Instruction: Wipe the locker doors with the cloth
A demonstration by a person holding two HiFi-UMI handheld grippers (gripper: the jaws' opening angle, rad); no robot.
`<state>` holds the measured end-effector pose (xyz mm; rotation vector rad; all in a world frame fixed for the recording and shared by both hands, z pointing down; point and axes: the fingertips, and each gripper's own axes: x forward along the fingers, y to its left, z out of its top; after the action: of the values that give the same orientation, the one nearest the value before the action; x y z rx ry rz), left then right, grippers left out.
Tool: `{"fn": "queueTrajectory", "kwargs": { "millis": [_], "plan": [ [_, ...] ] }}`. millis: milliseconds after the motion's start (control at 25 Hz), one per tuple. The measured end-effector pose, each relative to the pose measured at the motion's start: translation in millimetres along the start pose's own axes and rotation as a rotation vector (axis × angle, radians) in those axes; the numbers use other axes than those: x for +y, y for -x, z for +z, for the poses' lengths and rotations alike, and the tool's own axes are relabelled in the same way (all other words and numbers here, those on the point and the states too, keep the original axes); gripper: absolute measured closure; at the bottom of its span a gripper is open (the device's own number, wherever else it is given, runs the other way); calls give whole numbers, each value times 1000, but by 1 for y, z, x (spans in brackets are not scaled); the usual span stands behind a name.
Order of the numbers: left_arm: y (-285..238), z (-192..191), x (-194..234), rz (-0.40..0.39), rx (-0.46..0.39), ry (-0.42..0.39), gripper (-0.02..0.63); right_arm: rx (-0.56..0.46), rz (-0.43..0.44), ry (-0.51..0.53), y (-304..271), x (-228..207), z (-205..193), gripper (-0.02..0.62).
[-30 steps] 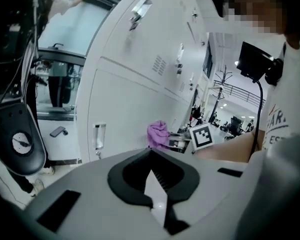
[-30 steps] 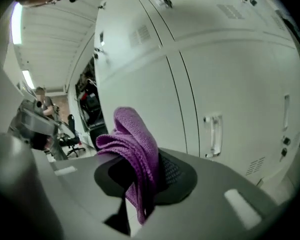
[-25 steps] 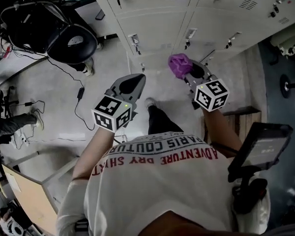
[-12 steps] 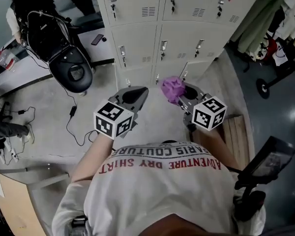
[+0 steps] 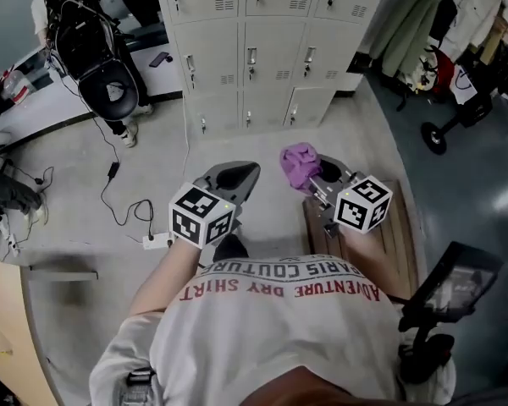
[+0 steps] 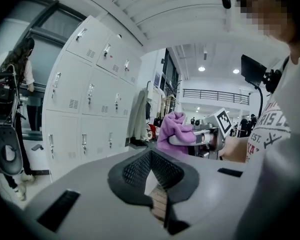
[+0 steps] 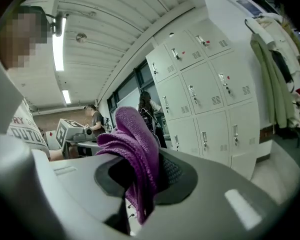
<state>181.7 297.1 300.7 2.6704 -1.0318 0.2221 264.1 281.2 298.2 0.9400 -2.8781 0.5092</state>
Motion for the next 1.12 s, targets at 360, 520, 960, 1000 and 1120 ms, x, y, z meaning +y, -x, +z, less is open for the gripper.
{"fn": "queueTrajectory", "kwargs": {
  "millis": [360, 520, 960, 1000, 1120],
  "plan": [
    [42, -37, -217, -22, 15, 10, 604, -11, -6, -32, 200, 84, -43, 523],
    [60, -20, -254, -14, 0, -18, 604, -41, 0, -9, 236, 112, -26, 523],
    [84, -13, -268, -2, -19, -27, 604, -50, 25, -32, 245, 144, -26, 523],
    [83, -13, -268, 1, -18, -30, 604, -54, 25, -32, 246, 143, -25, 523],
    [83, -12, -270, 9, -16, -37, 604, -63, 27, -39, 247, 141, -24, 523]
  ]
}}
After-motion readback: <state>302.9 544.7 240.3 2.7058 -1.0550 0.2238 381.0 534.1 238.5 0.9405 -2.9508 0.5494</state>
